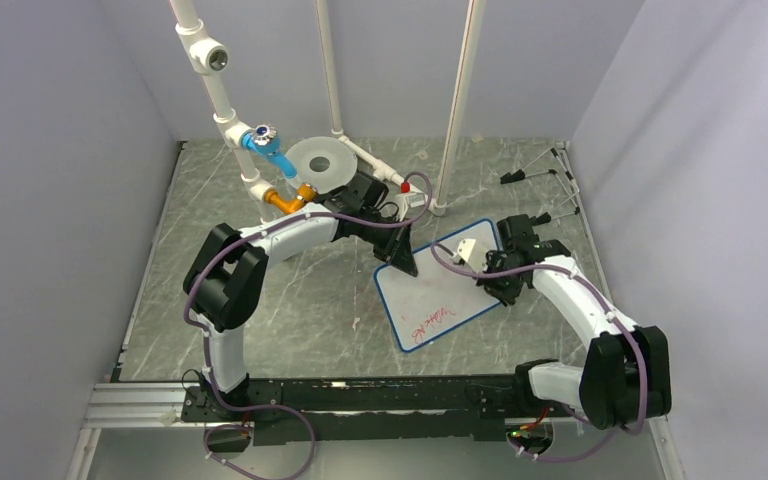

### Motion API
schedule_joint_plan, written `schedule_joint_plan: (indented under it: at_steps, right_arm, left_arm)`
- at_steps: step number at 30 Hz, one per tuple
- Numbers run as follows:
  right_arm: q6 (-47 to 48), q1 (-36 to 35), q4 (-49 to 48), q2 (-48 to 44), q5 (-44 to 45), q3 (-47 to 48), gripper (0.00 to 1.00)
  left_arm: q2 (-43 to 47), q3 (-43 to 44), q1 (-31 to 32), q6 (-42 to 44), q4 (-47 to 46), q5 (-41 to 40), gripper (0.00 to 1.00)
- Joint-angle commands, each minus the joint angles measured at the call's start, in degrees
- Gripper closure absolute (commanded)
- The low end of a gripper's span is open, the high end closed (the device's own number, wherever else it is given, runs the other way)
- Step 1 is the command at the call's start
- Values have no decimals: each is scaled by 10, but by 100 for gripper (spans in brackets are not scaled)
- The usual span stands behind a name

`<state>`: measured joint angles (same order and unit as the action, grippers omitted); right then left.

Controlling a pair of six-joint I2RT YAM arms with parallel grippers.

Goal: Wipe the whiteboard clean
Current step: Erase the whiteboard at the center of the board.

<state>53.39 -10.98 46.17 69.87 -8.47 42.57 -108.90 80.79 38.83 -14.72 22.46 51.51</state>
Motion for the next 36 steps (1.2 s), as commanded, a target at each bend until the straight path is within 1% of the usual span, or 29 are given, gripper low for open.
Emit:
schedule_joint_plan:
  at_steps: [1,4,6,8,11,14,16,18,22,24,26,28,30,32,36]
  right_arm:
    - [-36,-3,-91,5,-2,75,100]
    - [-48,-2,-121,3,22,91,100]
    - [-45,-1,-121,-4,21,93,100]
    - [-37,-2,-103,-8,5,92,100]
    - [-3,-17,-60,-12,-47,73,100]
    - [23,-77,-30,-24,-65,29,100]
    - [21,-121,-28,-41,-78,-2,100]
    - [18,-156,-26,-50,-96,-12,100]
    - [17,-200,-27,-51,-108,-11,100]
    - [1,-211,-46,-48,-85,-11,100]
    - [-27,-210,-76,-48,-41,-5,100]
    - [-44,-195,-116,-65,4,2,100]
    - [-49,-156,-126,-77,6,21,100]
    - [-45,-129,-112,-73,5,43,100]
    - [-28,-121,-98,-63,-1,41,100]
  left_arm:
    - [28,3,2,4,-27,48,100]
    - [30,2,3,2,-31,49,100]
    - [31,1,3,1,-33,49,100]
    - [31,-1,3,1,-35,50,100]
    - [28,0,2,1,-35,51,100]
    - [27,5,2,5,-30,51,100]
    - [26,9,2,5,-28,51,100]
    - [26,12,2,5,-26,51,100]
    - [24,14,3,2,-25,49,100]
    - [24,15,3,1,-25,47,100]
    - [25,12,4,0,-25,46,100]
    - [26,10,3,0,-26,46,100]
    - [25,11,4,2,-20,44,100]
    - [25,14,3,4,-17,44,100]
    - [25,18,3,5,-15,44,100]
